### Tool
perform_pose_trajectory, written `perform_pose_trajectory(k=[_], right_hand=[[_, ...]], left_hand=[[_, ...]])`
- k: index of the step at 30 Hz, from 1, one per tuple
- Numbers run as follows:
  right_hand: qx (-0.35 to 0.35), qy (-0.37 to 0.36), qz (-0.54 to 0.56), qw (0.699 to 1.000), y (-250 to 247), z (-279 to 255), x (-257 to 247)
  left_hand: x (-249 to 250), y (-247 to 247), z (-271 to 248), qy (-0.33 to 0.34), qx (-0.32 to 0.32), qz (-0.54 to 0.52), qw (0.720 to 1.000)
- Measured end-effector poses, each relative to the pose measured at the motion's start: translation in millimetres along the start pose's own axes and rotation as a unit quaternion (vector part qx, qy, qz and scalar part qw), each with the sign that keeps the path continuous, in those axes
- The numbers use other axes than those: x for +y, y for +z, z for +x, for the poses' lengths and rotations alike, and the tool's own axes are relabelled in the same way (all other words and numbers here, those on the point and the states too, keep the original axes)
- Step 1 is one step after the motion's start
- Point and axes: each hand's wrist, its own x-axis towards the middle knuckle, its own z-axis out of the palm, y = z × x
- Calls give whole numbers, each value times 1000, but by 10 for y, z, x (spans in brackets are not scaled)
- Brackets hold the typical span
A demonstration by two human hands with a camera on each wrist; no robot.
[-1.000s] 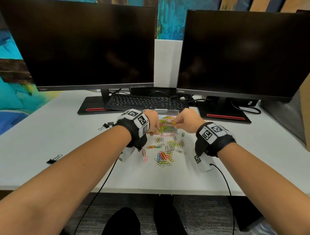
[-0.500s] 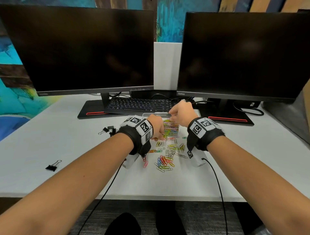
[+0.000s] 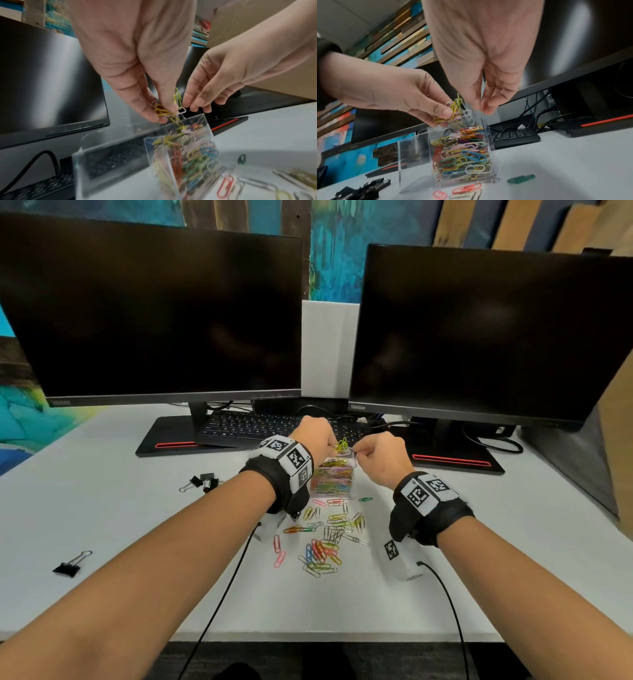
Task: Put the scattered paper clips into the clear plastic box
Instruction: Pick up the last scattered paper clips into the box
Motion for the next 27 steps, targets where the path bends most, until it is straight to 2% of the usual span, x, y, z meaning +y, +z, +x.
perform_pose_trajectory(k=[5, 9, 12, 20, 24, 27], right_hand=[[-31, -22, -9, 999, 84, 7, -29], [-42, -26, -31, 998, 129, 48, -21], [-53, -25, -32, 998, 177, 63, 28], [-80, -34, -24, 996, 185, 8, 5], [-120, -41, -79, 989, 102, -46, -37], [-66, -60, -95, 991, 69, -94, -73]], left_hand=[[-106, 121, 3, 11, -24, 25, 999], [-145, 172, 2, 4, 34, -46, 998], [-195, 176, 3, -15, 46, -80, 996], [-252, 233, -64, 16, 29, -29, 999], [-271, 238, -64, 14, 51, -44, 998], [-254, 198, -121, 31, 92, -72, 993]])
